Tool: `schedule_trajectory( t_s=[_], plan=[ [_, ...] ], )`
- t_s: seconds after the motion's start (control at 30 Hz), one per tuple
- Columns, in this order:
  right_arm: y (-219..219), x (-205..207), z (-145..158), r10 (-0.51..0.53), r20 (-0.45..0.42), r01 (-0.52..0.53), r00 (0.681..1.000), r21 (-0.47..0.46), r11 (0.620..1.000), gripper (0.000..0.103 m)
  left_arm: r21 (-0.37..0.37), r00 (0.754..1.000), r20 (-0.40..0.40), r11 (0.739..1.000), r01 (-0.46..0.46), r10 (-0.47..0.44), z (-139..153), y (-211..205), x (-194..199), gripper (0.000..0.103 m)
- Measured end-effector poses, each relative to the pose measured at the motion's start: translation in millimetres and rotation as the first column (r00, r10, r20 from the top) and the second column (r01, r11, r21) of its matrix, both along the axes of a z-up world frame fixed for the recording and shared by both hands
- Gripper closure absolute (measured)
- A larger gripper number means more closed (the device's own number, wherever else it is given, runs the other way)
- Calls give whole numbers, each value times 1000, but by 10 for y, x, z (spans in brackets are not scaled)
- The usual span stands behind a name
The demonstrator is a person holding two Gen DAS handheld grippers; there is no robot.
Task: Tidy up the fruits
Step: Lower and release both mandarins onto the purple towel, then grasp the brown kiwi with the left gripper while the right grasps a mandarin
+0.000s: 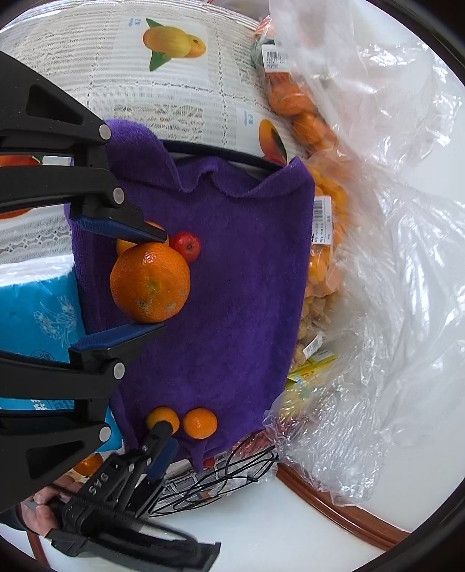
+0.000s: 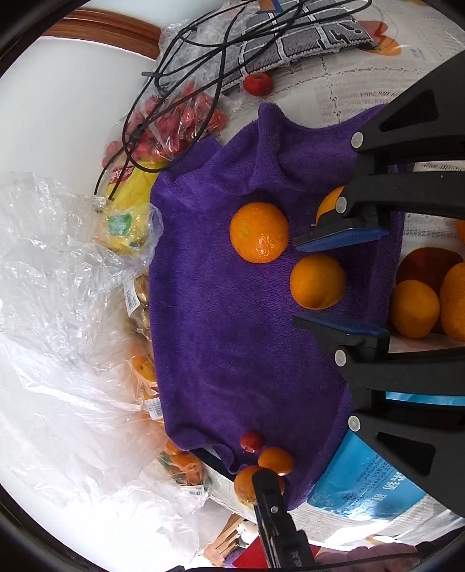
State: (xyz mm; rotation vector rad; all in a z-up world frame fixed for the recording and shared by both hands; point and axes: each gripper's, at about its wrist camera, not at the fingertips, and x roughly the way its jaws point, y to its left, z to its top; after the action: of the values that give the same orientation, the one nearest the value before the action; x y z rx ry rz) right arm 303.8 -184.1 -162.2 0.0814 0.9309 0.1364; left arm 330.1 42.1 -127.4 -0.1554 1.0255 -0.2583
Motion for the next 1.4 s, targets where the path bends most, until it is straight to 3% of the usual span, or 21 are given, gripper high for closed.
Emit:
schedule_trajectory(
  t_s=[0.23, 0.47, 0.63, 0.8, 0.97, 1.4],
  plan=[
    [-218, -213, 258, -62, 67, 62, 996, -10, 998, 58, 7, 1000, -2, 1000, 9, -9, -30, -72, 17, 62],
    [-403, -417, 221, -96, 30, 96, 995, -27, 995, 58, 4, 1000, 1, 1000, 2, -2, 21, -97, -8, 61],
    [-338, -523, 141, -36, -25, 36, 999, 26, 999, 58, 0, 1000, 13, 1000, -5, 5, 100, -82, -76, 60],
    [-164, -522, 51, 46, -69, -41, 997, 72, 997, 66, -1, 1000, 27, 1000, -13, 13, 189, -45, -170, 59],
    [-29, -486, -63, 95, -115, -86, 989, 82, 993, 69, -6, 999, 32, 1000, -25, 25, 232, 18, -229, 57],
    [37, -345, -189, 102, -143, -93, 984, 69, 993, 69, -27, 999, 22, 999, -33, 34, 212, 106, -277, 57]
  ],
)
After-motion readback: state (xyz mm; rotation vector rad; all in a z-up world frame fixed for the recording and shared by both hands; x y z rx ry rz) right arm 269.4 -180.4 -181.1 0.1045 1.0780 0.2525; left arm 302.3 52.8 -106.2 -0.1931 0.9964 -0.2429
